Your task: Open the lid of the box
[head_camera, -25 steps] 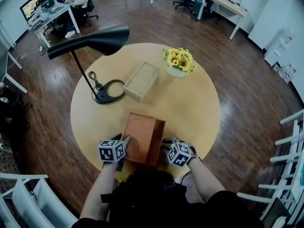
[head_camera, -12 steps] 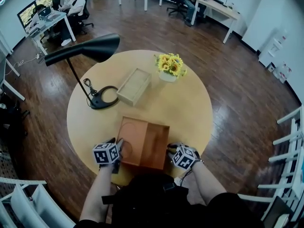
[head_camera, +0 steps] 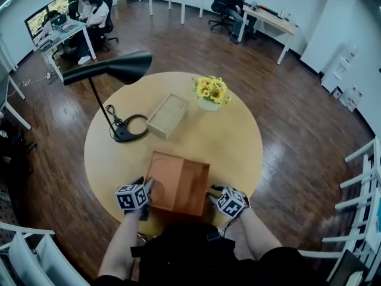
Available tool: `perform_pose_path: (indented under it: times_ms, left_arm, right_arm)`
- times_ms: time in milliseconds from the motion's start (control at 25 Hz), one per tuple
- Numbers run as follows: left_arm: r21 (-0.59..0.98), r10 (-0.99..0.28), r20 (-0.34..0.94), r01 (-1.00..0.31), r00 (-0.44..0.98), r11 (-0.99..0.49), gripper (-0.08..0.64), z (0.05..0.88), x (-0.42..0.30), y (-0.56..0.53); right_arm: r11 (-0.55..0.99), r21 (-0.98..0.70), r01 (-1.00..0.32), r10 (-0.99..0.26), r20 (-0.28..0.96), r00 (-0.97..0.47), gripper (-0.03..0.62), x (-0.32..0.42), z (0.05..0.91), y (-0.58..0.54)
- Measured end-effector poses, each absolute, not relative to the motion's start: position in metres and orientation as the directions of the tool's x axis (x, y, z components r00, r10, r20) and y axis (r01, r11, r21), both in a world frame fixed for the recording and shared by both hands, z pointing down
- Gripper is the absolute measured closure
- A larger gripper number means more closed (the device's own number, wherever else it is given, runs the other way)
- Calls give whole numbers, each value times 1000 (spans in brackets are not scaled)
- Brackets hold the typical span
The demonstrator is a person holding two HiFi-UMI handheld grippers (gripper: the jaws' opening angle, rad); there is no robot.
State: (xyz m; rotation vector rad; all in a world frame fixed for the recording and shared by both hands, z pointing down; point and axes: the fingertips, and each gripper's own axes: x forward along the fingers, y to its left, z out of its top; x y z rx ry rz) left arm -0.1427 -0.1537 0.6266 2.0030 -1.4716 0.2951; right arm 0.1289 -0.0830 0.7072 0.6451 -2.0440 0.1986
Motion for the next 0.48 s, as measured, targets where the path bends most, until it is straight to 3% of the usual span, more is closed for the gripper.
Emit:
perform_pose_path:
  times_ms: [200,480]
  left_arm:
    - [378,-813,471,-911,342,-164,383,621,-151,-153]
    - [463,-933,184,-865,309,-195,474,545,-178,-150]
  right_arm:
    - [736,88,-671,-515,715,-472,479,153,655,-98]
    - [514,-171,-841,-743,401,-536,479,187,552,-112]
